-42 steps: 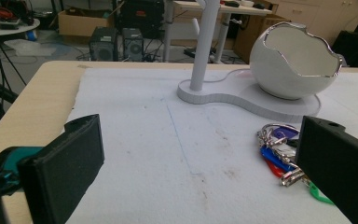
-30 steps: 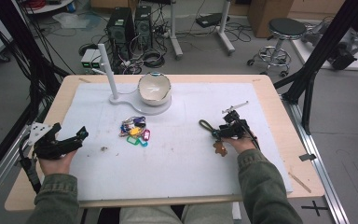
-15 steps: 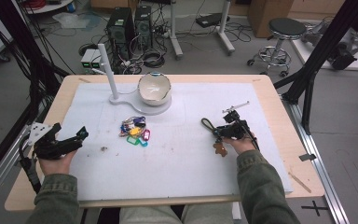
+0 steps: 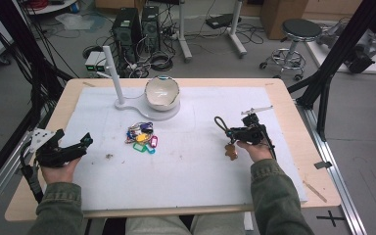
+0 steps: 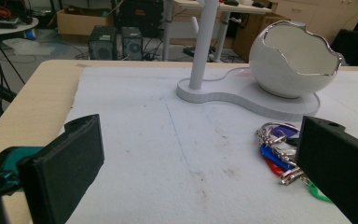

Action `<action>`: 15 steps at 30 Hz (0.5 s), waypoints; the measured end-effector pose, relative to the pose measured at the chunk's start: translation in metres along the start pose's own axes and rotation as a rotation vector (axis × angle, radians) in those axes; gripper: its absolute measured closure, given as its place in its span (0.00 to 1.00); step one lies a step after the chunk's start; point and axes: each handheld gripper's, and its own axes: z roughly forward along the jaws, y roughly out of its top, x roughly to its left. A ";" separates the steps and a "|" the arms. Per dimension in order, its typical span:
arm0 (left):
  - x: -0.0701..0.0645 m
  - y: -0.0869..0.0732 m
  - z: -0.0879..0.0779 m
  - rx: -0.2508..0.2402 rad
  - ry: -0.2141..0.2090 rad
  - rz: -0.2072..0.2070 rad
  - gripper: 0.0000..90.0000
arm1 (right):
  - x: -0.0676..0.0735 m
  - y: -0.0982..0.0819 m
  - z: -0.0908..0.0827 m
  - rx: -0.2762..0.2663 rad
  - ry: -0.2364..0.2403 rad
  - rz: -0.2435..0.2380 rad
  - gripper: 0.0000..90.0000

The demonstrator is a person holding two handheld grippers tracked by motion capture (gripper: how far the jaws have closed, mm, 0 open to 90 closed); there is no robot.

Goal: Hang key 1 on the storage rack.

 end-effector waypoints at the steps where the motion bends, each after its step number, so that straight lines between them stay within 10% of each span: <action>1: 0.000 0.000 0.000 0.000 0.000 0.000 0.02 | 0.002 0.000 -0.002 -0.011 0.008 0.004 0.82; 15: 0.000 0.000 0.001 0.003 -0.001 0.001 0.02 | 0.014 0.011 -0.009 -0.053 0.030 -0.015 0.82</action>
